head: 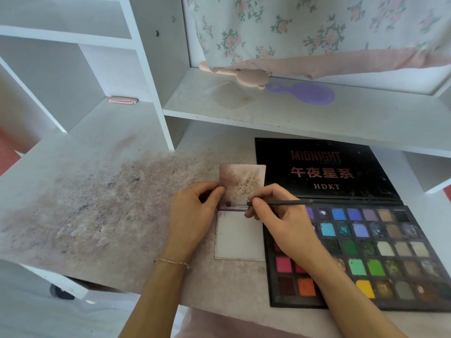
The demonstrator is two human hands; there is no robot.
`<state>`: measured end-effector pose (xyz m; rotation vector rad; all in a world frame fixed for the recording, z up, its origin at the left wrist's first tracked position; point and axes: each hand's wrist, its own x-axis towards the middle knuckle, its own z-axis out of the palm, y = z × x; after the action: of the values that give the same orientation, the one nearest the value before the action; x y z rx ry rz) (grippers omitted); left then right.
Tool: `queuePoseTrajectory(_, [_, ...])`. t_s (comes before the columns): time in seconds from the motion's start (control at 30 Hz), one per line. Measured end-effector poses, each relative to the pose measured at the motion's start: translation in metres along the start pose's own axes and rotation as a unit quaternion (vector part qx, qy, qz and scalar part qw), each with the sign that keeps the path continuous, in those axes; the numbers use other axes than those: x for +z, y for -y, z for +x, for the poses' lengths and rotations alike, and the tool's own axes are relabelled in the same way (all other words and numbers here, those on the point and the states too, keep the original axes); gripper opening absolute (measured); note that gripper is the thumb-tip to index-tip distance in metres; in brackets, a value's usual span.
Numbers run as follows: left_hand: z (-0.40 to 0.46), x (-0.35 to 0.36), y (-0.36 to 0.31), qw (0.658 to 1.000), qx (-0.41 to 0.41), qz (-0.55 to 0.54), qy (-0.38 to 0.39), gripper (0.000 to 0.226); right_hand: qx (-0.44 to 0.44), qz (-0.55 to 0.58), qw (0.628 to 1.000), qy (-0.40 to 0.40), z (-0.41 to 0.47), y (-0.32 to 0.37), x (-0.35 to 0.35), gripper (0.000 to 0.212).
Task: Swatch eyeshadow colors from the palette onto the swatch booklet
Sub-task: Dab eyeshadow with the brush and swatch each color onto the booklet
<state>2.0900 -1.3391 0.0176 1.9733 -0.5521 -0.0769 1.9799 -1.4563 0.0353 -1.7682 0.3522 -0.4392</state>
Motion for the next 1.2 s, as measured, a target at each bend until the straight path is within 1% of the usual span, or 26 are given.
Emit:
queuePoseTrajectory(0.1, [-0.001, 0.000, 0.000, 1.000, 0.002, 0.000, -0.001, 0.010, -0.003, 0.038, 0.999, -0.001, -0.001, 0.001, -0.005, 0.017])
queuePoseTrajectory(0.23, [-0.001, 0.000, -0.001, 1.000, 0.011, 0.010, 0.001, 0.011, -0.014, 0.042, 0.999, -0.018, -0.007, 0.005, -0.022, 0.022])
queuePoseTrajectory(0.4, [-0.001, 0.001, -0.001, 1.000, 0.005, 0.010, 0.000, 0.011, -0.018, 0.012, 0.995, -0.095, -0.015, 0.004, -0.060, 0.027])
queuePoseTrajectory(0.5, [-0.001, 0.001, -0.001, 1.000, 0.007, 0.014, -0.002, 0.011, 0.003, -0.012, 0.987, -0.158, -0.021, -0.001, -0.083, 0.025])
queuePoseTrajectory(0.6, [-0.002, 0.001, -0.001, 1.000, 0.010, 0.027, -0.003, 0.011, 0.027, -0.050, 0.980, -0.190, -0.025, -0.004, -0.096, 0.022])
queuePoseTrajectory(0.67, [-0.002, 0.001, -0.001, 0.999, 0.007, 0.031, -0.004, 0.012, 0.036, -0.068, 0.980, -0.183, -0.028, -0.005, -0.099, 0.021])
queuePoseTrajectory(0.77, [-0.002, 0.002, -0.002, 0.999, 0.002, 0.033, -0.004, 0.012, 0.039, -0.113, 0.983, -0.143, -0.032, -0.005, -0.095, 0.021])
queuePoseTrajectory(0.83, [-0.002, 0.002, -0.002, 0.999, 0.000, 0.035, -0.006, 0.012, 0.034, -0.121, 0.984, -0.126, -0.033, -0.006, -0.091, 0.022])
queuePoseTrajectory(0.97, [-0.003, 0.001, -0.002, 0.999, 0.002, 0.038, -0.004, 0.012, 0.038, -0.117, 0.986, -0.116, -0.033, -0.007, -0.088, 0.024])
queuePoseTrajectory(1.13, [-0.004, 0.002, -0.003, 1.000, -0.006, 0.028, -0.005, 0.010, 0.040, -0.165, 0.980, -0.106, -0.033, -0.010, -0.089, 0.021])
queuePoseTrajectory(1.2, [-0.004, 0.002, -0.003, 1.000, -0.006, 0.029, -0.007, 0.009, 0.046, -0.167, 0.979, -0.110, -0.032, -0.010, -0.091, 0.022])
